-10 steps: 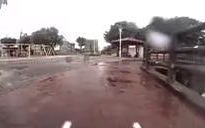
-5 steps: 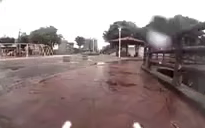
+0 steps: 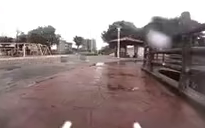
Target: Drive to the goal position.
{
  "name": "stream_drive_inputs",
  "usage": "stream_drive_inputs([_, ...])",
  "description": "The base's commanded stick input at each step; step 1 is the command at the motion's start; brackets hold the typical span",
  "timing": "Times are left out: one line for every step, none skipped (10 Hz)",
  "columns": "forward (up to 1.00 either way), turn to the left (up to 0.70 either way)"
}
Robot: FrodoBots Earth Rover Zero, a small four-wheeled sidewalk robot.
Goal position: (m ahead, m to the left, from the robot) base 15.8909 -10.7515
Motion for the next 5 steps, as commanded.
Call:
stream_drive_inputs([0.5, 0.0])
stream_drive_inputs([0.5, 0.0])
stream_drive_inputs([0.5, 0.0])
stream_drive_inputs([0.5, 0.0])
stream_drive_inputs([0.5, 0.0])
